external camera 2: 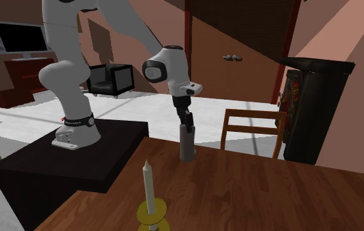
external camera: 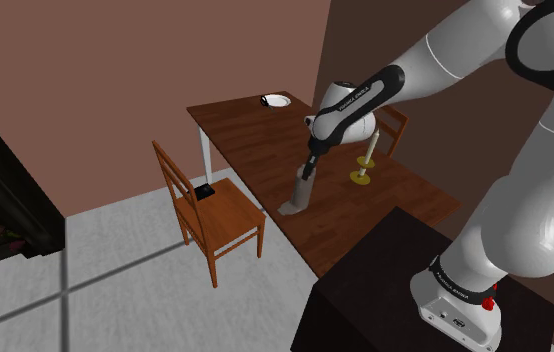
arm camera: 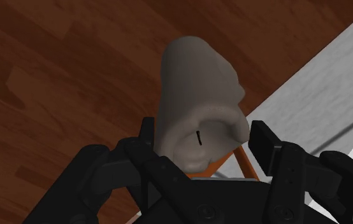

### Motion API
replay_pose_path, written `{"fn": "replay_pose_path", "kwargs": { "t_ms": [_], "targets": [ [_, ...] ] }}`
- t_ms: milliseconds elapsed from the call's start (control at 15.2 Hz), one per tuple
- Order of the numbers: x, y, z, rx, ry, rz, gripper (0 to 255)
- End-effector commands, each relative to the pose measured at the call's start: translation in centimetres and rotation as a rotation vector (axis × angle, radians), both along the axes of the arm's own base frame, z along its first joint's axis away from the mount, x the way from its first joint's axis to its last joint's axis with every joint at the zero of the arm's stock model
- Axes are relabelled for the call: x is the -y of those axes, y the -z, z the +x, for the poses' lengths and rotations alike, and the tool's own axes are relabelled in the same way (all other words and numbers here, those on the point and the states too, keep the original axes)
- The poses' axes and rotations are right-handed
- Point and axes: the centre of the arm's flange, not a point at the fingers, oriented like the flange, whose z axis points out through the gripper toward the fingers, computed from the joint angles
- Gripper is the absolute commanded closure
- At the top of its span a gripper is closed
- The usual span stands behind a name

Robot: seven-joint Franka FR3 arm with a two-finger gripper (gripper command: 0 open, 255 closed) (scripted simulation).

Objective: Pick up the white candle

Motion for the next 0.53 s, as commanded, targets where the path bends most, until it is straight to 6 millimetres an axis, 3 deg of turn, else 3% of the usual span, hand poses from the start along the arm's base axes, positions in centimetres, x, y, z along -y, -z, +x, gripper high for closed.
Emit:
{"fn": "replay_pose_path", "kwargs": {
  "t_ms": [0,132,462],
  "targets": [
    [-0.1,0.2,-0.1,-0.004,-0.001,0.0,255],
    [0.0,0.1,0.0,-0.004,-0.001,0.0,255],
    [0.0,-2.6,0.0,-0.004,-0.001,0.0,255]
  ]
}}
